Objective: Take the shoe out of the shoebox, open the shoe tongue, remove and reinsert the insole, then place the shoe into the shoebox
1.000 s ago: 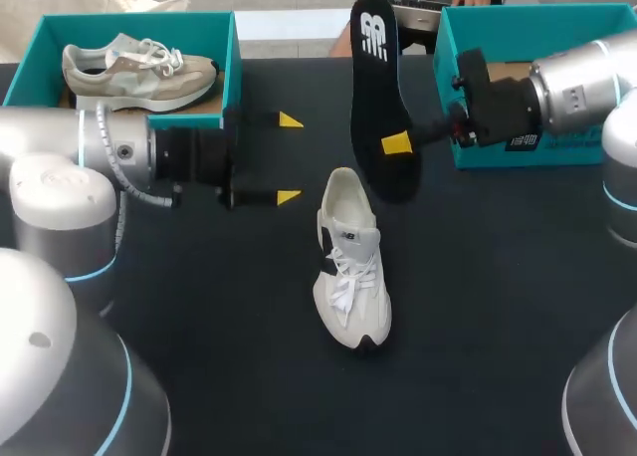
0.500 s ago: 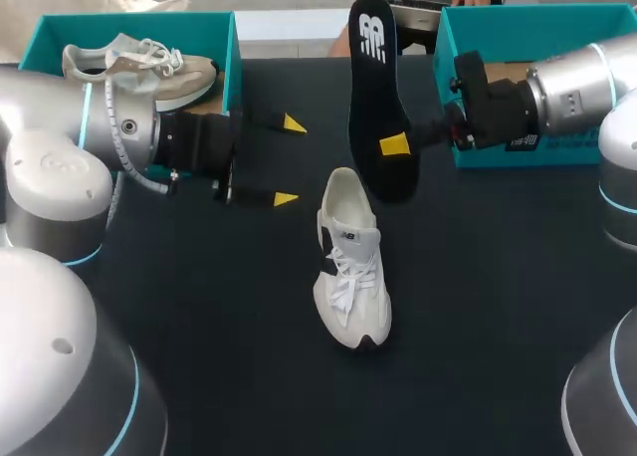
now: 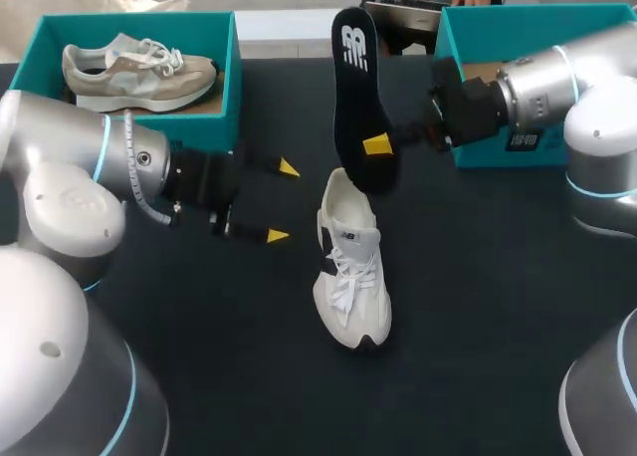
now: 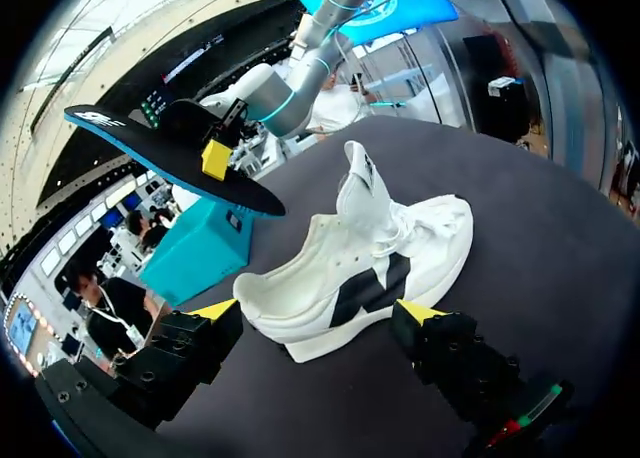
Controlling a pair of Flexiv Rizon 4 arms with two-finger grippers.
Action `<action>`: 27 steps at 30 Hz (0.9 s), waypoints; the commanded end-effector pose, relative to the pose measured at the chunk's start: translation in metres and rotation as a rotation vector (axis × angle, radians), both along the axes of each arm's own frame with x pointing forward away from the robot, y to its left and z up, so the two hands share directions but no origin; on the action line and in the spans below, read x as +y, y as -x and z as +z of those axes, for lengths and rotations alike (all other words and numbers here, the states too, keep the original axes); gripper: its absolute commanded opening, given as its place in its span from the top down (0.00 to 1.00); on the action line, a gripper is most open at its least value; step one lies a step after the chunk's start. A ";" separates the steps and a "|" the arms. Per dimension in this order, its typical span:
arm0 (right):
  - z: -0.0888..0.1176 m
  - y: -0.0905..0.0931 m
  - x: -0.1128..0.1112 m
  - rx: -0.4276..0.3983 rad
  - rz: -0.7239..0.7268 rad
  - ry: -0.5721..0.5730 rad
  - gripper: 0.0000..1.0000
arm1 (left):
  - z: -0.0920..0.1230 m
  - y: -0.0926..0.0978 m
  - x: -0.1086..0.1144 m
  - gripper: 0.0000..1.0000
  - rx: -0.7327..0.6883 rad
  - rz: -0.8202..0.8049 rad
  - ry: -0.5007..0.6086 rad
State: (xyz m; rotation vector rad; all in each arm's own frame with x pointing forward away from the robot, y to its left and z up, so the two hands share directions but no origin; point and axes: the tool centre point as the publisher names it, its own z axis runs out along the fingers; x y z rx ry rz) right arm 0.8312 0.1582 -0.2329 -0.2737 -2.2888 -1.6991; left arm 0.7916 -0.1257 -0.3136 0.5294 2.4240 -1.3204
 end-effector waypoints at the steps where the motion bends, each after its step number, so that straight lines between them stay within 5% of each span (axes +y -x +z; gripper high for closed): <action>1: -0.014 -0.028 0.013 0.007 0.066 -0.036 1.00 | -0.018 -0.002 -0.006 0.00 0.001 0.022 -0.009; 13: -0.042 -0.029 0.039 0.038 0.090 -0.083 1.00 | -0.043 -0.015 -0.010 0.00 0.066 0.091 -0.004; 27: -0.045 -0.027 0.041 0.045 0.080 -0.079 1.00 | -0.040 -0.021 -0.020 0.00 0.076 0.106 0.017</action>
